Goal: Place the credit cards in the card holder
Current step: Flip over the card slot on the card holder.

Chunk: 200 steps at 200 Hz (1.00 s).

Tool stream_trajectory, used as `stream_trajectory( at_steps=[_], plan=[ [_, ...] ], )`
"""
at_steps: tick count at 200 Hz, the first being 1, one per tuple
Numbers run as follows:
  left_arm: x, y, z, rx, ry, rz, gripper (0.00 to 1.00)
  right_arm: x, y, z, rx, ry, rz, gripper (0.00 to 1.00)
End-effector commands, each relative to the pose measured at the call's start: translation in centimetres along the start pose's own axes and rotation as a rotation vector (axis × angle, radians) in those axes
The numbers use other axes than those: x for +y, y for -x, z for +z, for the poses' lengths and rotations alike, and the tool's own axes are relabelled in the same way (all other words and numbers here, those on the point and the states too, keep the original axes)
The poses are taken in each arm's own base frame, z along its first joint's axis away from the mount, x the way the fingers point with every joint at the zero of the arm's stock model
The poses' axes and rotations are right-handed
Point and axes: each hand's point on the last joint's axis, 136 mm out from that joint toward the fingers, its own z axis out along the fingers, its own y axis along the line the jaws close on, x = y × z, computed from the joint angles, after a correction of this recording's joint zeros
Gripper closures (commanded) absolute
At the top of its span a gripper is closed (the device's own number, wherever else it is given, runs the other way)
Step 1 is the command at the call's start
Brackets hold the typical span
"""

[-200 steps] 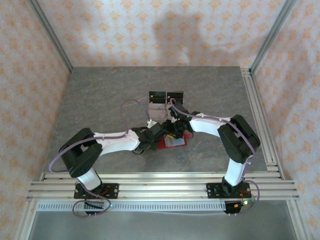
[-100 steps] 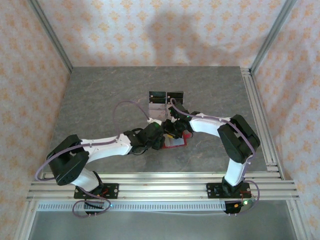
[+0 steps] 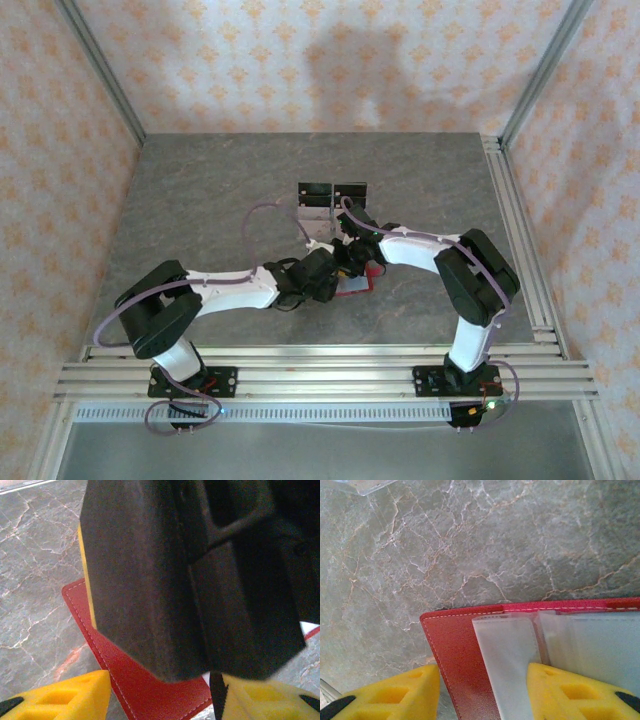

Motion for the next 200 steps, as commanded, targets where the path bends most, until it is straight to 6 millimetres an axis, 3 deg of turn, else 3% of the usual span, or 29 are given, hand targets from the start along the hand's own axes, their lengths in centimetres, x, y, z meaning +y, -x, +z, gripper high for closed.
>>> stream_trajectory(
  at_steps=[1, 85, 147, 200],
  plan=[
    [0.3, -0.2, 0.6, 0.013, 0.043, 0.017, 0.44, 0.6, 0.0, -0.1, -0.002, 0.016, 0.001, 0.51],
    [1.0, -2.1, 1.3, 0.059, 0.117, 0.097, 0.49, 3.7, 1.8, -3.3, -0.077, 0.046, -0.032, 0.50],
    [1.9, -2.3, 0.3, 0.028, 0.130, 0.085, 0.46, 3.7, 1.8, -3.2, -0.078, 0.049, -0.022, 0.50],
    [1.6, -1.2, -0.9, -0.047, 0.093, 0.049, 0.44, 3.6, 1.7, -2.6, -0.064, 0.069, -0.005, 0.50]
  ],
)
